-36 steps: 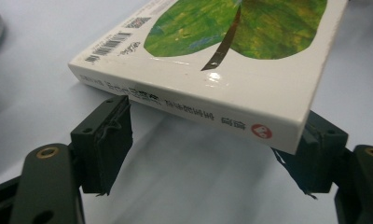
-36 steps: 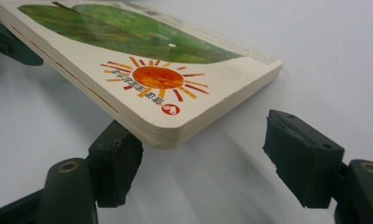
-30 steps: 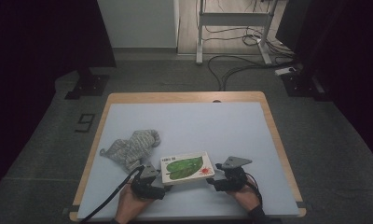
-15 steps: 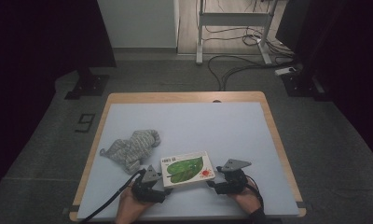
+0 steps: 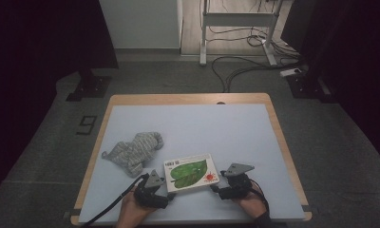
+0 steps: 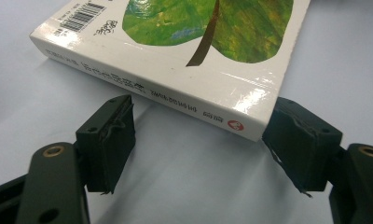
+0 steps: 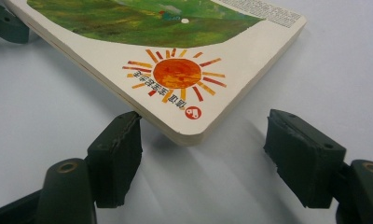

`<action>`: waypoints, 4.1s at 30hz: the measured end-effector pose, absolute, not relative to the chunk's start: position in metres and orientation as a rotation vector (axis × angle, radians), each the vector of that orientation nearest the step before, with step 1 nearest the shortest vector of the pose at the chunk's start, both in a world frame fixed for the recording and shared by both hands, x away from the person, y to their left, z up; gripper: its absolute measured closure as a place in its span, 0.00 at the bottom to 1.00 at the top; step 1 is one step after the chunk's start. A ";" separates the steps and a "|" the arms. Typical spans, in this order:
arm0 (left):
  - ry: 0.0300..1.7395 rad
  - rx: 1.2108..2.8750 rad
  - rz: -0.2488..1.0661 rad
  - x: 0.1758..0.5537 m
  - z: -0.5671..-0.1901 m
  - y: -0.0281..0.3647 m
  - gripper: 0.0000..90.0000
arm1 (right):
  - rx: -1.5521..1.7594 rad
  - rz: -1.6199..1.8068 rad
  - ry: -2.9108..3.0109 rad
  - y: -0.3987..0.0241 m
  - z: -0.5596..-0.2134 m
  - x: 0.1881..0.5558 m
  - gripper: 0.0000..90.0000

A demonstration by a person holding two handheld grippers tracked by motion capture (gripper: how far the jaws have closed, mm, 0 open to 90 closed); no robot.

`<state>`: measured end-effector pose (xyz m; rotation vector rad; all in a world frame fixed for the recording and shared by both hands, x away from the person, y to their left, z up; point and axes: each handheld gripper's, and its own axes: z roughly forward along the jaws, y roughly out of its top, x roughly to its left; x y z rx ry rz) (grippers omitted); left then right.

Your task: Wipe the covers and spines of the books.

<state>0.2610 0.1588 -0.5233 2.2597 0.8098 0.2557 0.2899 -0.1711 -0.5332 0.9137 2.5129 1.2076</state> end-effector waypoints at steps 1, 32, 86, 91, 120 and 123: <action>0.809 2.261 0.255 0.261 -0.523 0.159 0.28 | 0.909 1.206 2.508 -0.171 -0.533 0.290 0.30; 0.850 2.186 0.347 0.281 -0.474 0.204 0.16 | 1.177 1.063 2.329 -0.232 -0.535 0.313 0.00; 1.149 2.205 0.291 0.390 -0.507 0.267 0.62 | 1.153 1.005 2.348 -0.227 -0.538 0.313 0.00; 1.113 2.217 0.315 0.386 -0.505 0.264 0.77 | 1.152 1.006 2.348 -0.227 -0.538 0.313 0.00; 0.880 2.162 0.295 0.349 -0.439 0.218 0.78 | 1.151 1.007 2.348 -0.227 -0.538 0.313 0.00; 0.864 2.170 0.270 0.348 -0.442 0.210 0.78 | 1.150 1.007 2.348 -0.227 -0.538 0.313 0.00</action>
